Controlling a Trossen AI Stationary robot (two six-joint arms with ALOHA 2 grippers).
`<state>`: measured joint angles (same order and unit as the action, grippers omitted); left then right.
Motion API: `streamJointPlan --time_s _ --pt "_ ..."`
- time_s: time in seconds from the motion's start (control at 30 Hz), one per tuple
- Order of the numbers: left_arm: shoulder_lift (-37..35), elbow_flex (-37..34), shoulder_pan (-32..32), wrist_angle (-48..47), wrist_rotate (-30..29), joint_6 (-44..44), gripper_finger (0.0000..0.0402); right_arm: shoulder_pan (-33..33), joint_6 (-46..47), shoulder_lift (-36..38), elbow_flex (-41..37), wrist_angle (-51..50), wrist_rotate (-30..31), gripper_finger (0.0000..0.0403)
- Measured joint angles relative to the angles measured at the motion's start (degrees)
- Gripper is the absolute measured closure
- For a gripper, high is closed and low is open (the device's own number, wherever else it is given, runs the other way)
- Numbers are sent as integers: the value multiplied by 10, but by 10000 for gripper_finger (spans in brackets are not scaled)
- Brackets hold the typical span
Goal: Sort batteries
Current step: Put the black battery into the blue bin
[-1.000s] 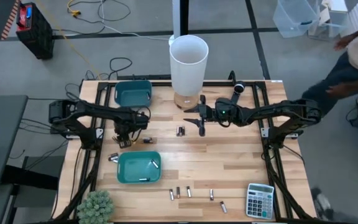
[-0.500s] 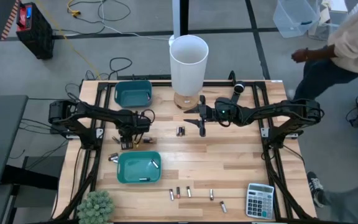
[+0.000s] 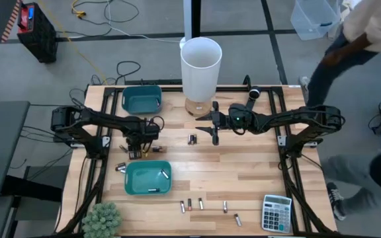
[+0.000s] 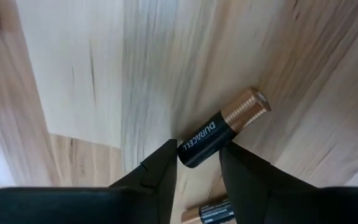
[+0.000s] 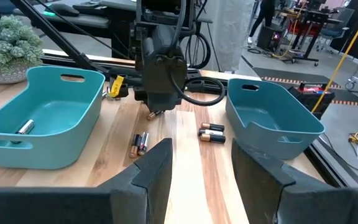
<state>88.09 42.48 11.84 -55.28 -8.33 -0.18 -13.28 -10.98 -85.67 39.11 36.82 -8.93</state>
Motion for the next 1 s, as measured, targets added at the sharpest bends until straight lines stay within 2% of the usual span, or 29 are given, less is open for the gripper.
streamJointPlan --time_s 0.33,1.0 --pt "1 -1 23 0 3 4 363 0 0 0 0 0 0 225" --pt "2 12 35 -6 2 3 366 0 0 0 0 0 0 232"
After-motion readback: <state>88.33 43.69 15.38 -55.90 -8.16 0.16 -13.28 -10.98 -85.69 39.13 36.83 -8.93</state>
